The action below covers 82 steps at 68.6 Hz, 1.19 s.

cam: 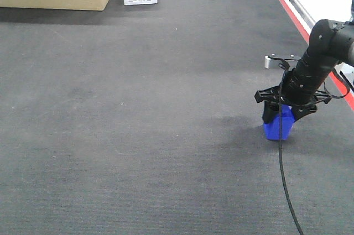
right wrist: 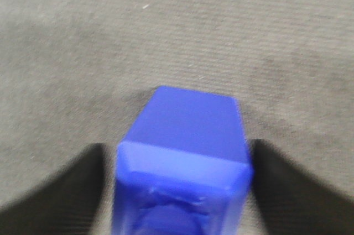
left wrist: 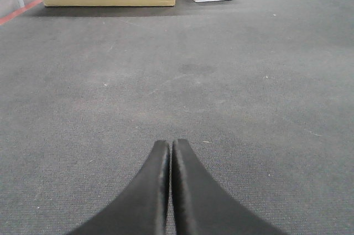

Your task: Pour parts from conveyor to right shelf

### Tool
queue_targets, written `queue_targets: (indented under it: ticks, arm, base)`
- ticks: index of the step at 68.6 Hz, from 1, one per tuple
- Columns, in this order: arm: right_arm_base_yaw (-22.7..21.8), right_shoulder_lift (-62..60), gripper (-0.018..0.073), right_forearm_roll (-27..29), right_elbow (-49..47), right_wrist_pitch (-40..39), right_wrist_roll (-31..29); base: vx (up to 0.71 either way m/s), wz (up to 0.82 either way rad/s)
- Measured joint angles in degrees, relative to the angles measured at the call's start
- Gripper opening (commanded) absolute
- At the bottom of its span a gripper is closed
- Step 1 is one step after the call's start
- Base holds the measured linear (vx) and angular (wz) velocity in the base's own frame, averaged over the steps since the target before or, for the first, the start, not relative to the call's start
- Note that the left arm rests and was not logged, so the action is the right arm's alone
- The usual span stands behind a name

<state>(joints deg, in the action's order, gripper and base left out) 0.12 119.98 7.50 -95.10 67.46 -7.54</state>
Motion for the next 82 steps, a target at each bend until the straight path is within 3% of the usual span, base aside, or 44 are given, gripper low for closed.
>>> queue_targets:
  ticks: [10, 35, 55, 82]
  arm:
    - [0.00, 0.00, -0.0017, -0.17, 0.00, -0.17, -0.49]
    - [0.00, -1.53, -0.0008, -0.64, 0.11, -1.76, -1.42]
    - [0.00, -13.98, -0.0006, -1.90, 1.12, -5.86, -1.58]
    - [0.00, -41.38, -0.0006, -1.43, 19.43, -20.35, -2.93]
  base:
    - [0.00, 0.00]
    - [0.00, 0.00]
    - [0.00, 0.00]
    - [0.00, 0.00]
